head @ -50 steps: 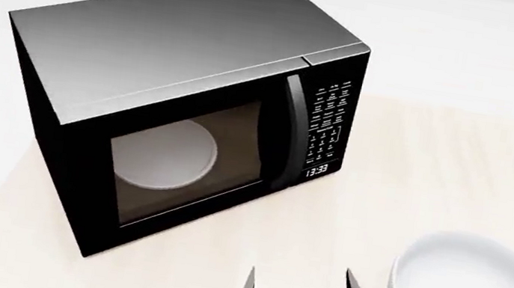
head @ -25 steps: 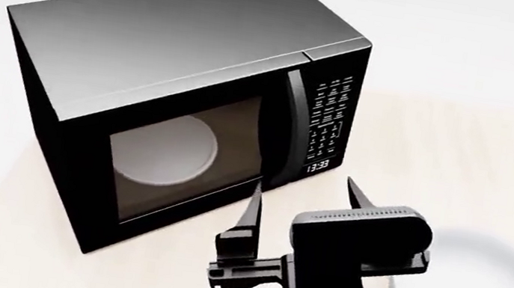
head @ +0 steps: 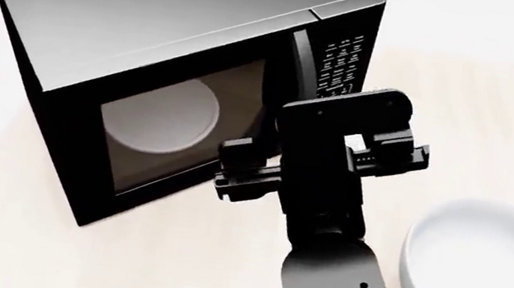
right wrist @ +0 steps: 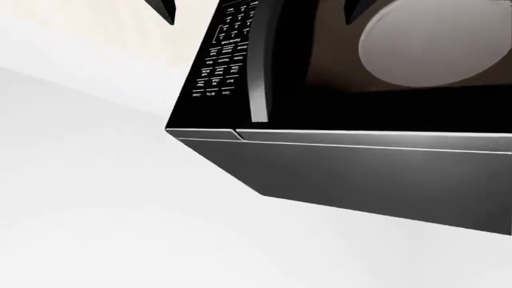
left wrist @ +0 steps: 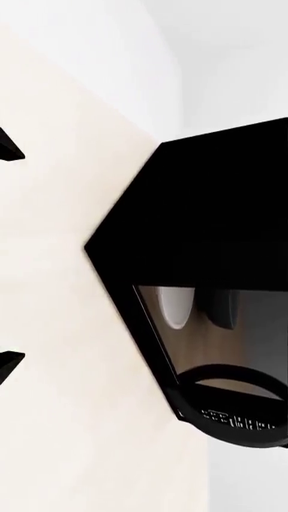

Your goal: Open the microwave.

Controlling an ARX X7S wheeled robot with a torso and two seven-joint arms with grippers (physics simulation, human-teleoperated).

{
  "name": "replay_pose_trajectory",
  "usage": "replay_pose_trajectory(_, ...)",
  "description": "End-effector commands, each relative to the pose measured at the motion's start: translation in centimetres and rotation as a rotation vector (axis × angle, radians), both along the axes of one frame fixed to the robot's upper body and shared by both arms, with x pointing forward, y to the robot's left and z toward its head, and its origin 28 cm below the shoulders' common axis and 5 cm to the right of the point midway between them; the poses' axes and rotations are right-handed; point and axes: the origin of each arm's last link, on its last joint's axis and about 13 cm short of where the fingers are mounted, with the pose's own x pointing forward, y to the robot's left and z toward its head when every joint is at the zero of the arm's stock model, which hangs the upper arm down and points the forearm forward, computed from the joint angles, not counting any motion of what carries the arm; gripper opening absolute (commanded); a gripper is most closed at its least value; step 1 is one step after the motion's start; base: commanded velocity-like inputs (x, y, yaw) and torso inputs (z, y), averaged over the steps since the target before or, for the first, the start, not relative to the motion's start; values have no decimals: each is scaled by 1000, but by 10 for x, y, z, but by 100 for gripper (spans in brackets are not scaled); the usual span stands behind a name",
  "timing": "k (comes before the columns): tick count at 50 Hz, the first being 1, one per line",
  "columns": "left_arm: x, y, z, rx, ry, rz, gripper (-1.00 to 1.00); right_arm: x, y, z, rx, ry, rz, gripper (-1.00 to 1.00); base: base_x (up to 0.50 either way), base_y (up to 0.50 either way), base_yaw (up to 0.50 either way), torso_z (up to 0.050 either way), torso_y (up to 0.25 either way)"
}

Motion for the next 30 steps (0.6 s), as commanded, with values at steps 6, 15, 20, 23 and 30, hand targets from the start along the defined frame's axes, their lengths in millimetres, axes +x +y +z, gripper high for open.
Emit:
replay_pose_trajectory(6, 0, 0, 1, -10, -7, -1, 100, 14, 4, 24, -53, -21, -22, 100, 0, 0, 0, 0, -71)
replay_pose_trajectory(15, 0, 1, 1, -20, -7, -6, 100, 17, 5, 28, -37, -16, -6, 100, 0, 0, 0, 0, 0)
replay_pose_trajectory(20, 0, 1, 2, -18, -9, -5, 100, 22, 5, 28, -14, 2, 6, 100, 0, 0, 0, 0, 0)
replay_pose_trajectory(23, 0, 2, 2, -18, -10, -4, 100, 25, 5, 27, -16, 6, 4, 100, 0, 0, 0, 0, 0)
replay_pose_trajectory(30, -1, 2, 3, -14, -14, -3, 100, 30, 7, 25, -18, 17, 1, 100, 0, 0, 0, 0, 0)
